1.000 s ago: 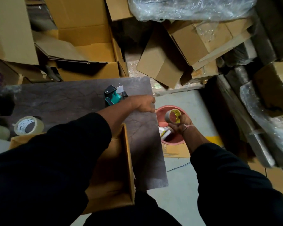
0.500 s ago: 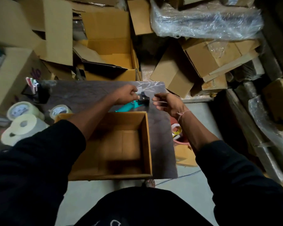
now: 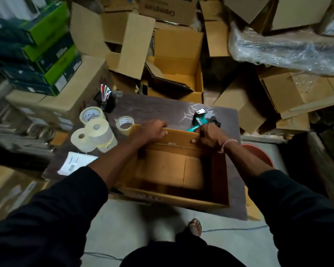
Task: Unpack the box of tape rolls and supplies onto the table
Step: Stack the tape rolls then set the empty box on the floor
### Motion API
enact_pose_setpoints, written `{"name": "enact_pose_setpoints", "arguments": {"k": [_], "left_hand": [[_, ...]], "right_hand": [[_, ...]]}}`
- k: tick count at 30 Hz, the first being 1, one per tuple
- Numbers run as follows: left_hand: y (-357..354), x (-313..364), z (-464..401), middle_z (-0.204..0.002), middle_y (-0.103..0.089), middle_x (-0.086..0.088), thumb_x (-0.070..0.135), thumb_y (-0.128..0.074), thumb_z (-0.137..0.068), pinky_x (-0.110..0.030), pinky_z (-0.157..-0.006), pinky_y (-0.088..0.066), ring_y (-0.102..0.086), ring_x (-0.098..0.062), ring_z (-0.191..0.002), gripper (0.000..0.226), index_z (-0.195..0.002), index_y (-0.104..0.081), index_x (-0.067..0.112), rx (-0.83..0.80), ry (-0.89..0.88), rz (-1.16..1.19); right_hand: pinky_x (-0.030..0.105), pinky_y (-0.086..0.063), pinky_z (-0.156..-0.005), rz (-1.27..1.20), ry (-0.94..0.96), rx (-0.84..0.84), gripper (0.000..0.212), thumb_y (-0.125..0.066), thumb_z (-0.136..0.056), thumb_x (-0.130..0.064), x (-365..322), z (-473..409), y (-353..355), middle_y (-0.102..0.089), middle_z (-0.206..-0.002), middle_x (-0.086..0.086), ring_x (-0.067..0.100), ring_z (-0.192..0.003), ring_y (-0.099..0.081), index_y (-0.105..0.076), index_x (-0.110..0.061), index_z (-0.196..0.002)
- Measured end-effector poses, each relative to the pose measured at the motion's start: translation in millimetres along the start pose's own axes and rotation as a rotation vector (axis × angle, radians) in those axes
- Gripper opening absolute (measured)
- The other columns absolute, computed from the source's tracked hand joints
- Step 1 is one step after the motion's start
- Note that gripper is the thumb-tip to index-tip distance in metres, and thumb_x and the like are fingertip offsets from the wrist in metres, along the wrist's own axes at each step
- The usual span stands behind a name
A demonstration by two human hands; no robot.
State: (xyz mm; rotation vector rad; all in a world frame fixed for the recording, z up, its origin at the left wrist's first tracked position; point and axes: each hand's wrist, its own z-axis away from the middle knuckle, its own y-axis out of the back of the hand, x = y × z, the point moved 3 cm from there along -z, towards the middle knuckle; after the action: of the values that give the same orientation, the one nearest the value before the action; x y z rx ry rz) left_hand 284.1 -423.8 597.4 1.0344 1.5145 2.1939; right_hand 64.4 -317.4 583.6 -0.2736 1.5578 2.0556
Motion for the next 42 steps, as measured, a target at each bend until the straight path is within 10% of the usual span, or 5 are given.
{"name": "enact_pose_setpoints", "arguments": {"k": [10,16,26,32,42], "left_hand": [[3,-3,31,-0.132,-0.064,-0.005,0.02,-0.049,-0.1,-0.045,-0.102,-0.039,-0.058,-0.027,-0.122,0.028,-0.124,-0.062,0.024,0.056,-0.113,-0.208],[-12,11,30,-0.137,-0.059,-0.009,0.023,-0.055,-0.098,-0.048,-0.116,-0.029,-0.05,-0.029,-0.13,0.036,-0.134,-0.055,0.024,0.036,-0.117,-0.289],[-15,12,34,-0.165,-0.023,-0.009,0.014,-0.06,-0.096,-0.051,-0.121,-0.023,-0.02,-0.03,-0.153,0.068,-0.156,-0.03,0.023,0.023,-0.146,-0.186],[-15,42,24,-0.152,-0.038,-0.006,0.016,-0.056,-0.097,-0.047,-0.112,-0.036,-0.041,-0.03,-0.139,0.063,-0.154,-0.031,0.027,0.002,-0.13,-0.06],[-35,88,17,-0.123,-0.058,-0.004,0.024,-0.064,-0.093,-0.035,-0.075,-0.047,-0.06,-0.024,-0.108,0.04,-0.131,-0.051,0.024,0.043,-0.017,-0.044]], "right_hand": [[0.036,-0.054,-0.094,-0.138,-0.146,0.109,0.032,-0.078,-0.084,-0.022,10,52,-13,-0.072,-0.113,0.014,0.029,-0.106,-0.067,-0.072,-0.006,-0.111],[0.005,-0.047,-0.063,-0.131,-0.217,0.15,0.042,-0.084,-0.079,-0.024,17,82,-27,-0.075,-0.102,0.014,0.022,-0.088,-0.068,-0.071,-0.007,-0.115],[0.043,-0.056,-0.091,-0.09,-0.324,0.14,0.034,-0.078,-0.082,-0.038,28,116,-18,-0.075,-0.103,0.004,0.023,-0.097,-0.069,-0.074,-0.017,-0.108],[0.05,-0.051,-0.101,0.034,-0.356,0.192,0.013,-0.065,-0.088,-0.025,89,154,0,-0.07,-0.109,0.001,0.034,-0.114,-0.065,-0.074,-0.028,-0.096],[0.044,-0.046,-0.105,-0.111,-0.594,0.149,0.046,-0.078,-0.082,-0.012,119,213,1,-0.067,-0.125,0.015,0.034,-0.117,-0.061,-0.066,-0.008,-0.127]]}}
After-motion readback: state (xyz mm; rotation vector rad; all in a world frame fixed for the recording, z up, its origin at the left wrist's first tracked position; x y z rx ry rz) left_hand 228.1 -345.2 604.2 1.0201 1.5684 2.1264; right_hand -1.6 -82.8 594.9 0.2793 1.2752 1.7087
